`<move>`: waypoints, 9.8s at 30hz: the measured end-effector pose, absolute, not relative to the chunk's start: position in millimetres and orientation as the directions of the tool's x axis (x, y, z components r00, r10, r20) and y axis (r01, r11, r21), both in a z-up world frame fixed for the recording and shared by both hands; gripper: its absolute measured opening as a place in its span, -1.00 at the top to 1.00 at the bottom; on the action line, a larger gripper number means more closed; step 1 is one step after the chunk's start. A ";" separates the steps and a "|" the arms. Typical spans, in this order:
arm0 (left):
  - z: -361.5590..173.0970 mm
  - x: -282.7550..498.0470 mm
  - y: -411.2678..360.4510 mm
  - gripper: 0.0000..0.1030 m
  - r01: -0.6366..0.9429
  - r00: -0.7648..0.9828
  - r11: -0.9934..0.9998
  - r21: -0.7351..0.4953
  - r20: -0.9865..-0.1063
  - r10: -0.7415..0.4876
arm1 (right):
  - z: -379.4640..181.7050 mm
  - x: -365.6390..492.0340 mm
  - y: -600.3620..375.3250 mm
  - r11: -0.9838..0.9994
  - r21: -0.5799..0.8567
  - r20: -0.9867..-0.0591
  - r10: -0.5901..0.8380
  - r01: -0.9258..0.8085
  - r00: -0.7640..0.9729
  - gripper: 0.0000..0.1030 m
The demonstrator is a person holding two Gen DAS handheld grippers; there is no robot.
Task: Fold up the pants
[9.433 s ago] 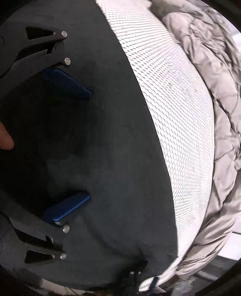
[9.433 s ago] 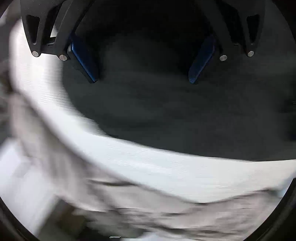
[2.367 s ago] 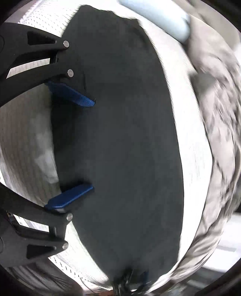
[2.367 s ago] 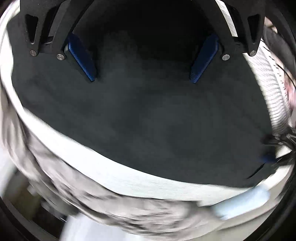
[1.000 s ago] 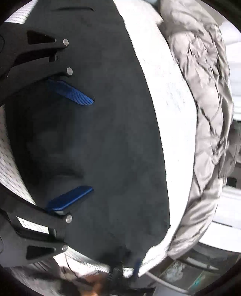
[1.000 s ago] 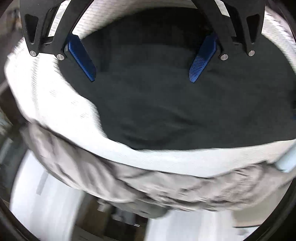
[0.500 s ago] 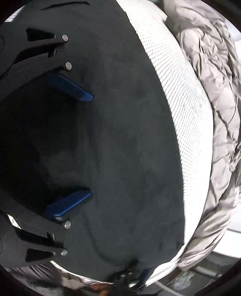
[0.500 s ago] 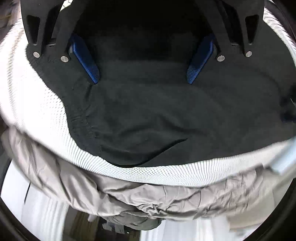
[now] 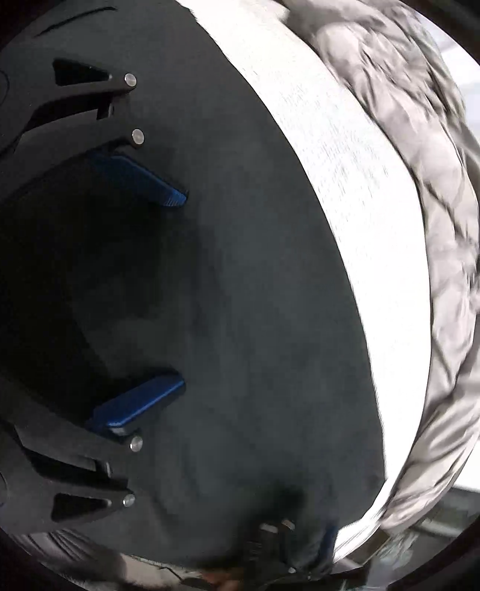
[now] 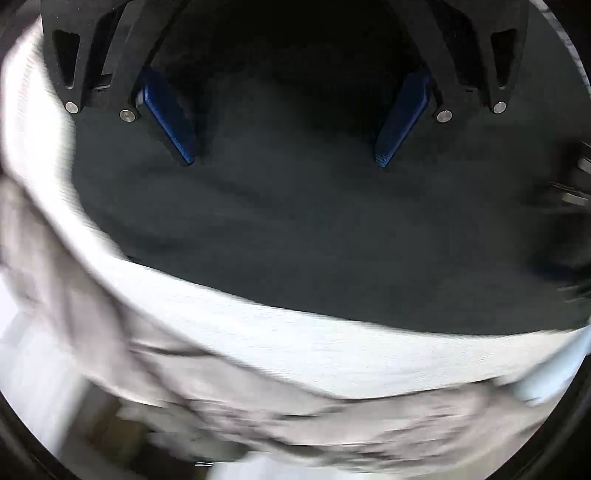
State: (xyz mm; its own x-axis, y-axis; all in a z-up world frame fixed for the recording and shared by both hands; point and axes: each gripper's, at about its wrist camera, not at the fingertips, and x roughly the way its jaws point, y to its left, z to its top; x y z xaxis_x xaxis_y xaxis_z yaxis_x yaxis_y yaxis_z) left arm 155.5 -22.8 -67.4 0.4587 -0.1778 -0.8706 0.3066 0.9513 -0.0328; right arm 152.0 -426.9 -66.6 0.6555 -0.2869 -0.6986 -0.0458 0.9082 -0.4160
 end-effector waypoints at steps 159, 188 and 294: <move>13.8 115.5 139.1 0.96 0.007 0.641 0.903 -0.430 -0.691 -0.334 | -68.6 121.4 -318.6 0.890 0.191 -0.795 0.387 -0.414 0.467 -0.51; -15.7 141.7 108.2 0.73 0.160 0.494 0.805 -0.572 -0.659 -0.567 | -64.8 114.0 -347.1 0.917 0.175 -0.798 0.346 -0.359 0.494 -0.57; 9.0 86.9 33.5 -0.54 0.288 0.601 0.924 -0.251 -0.704 -0.378 | -72.2 160.4 -391.2 0.811 0.513 -0.670 0.583 -0.281 0.460 0.68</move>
State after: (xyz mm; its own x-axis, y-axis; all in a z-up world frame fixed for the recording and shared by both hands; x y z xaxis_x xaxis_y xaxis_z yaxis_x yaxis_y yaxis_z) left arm 86.9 33.5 9.0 0.6011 -0.3784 -0.7040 0.2878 0.9242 -0.2510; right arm 160.4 -391.2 -72.2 0.4597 0.5831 -0.6698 -0.2811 0.8110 0.5131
